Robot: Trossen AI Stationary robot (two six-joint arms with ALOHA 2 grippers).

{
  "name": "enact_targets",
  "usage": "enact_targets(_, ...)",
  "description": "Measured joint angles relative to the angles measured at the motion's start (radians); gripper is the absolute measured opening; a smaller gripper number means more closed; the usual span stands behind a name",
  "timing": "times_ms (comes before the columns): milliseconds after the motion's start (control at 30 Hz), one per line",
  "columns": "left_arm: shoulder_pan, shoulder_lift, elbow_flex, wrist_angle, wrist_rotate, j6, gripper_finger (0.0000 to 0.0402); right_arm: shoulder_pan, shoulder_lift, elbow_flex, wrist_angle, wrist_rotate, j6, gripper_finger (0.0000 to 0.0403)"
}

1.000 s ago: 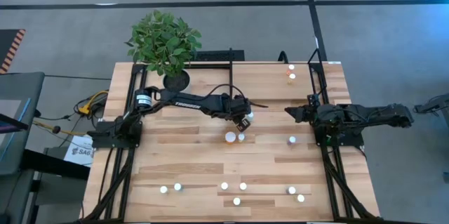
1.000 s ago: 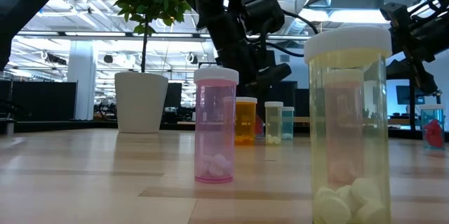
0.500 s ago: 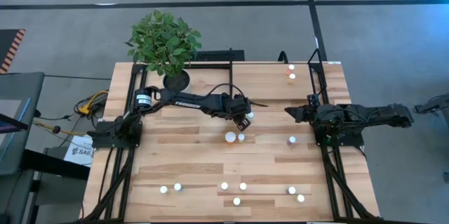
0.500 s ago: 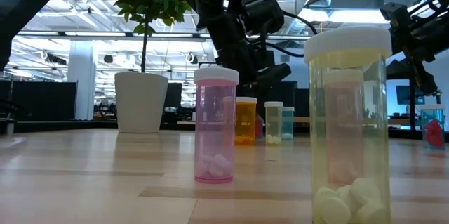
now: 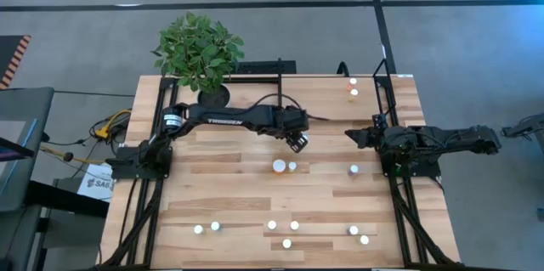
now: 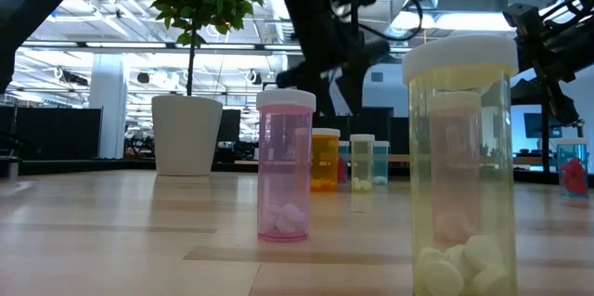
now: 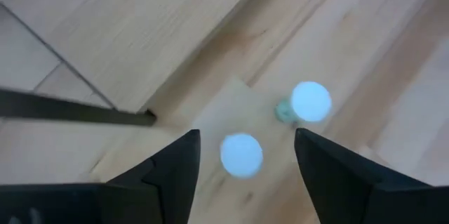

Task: Pick and place medicine bottles onto shelf by color
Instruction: Adjust the orange pill bottle

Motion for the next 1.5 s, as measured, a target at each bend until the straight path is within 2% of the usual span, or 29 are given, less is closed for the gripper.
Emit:
enact_targets(200, -0.035, -0.001, 0.056, -0.133, 0.052, -0.021, 0.022, 0.0, 0.0, 0.0, 0.0, 0.0, 0.0, 0.017)
enact_targets(533, -0.107, 0.0, 0.06, -0.295, 0.131, -0.009, 0.022, 0.0, 0.0, 0.0, 0.0, 0.0, 0.0, 0.017)
enact_targets(867, -0.221, 0.0, 0.06, -0.311, 0.124, 0.053, 0.022, 0.0, 0.0, 0.0, 0.0, 0.0, 0.0, 0.017)
enact_targets(1100, -0.247, 0.011, 0.06, -0.22, 0.088, -0.061, 0.0221, 0.0, 0.0, 0.0, 0.0, 0.0, 0.0, 0.017)
enact_targets(1300, -0.245, 0.011, 0.06, -0.226, 0.038, -0.152, 0.0256, 0.0, 0.0, 0.0, -0.001, 0.0, 0.0, 0.017)
enact_targets(1500, -0.245, 0.011, 0.06, -0.23, -0.002, -0.163, 0.0307, 0.0, 0.0, 0.0, 0.0, 0.0, 0.0, 0.017)
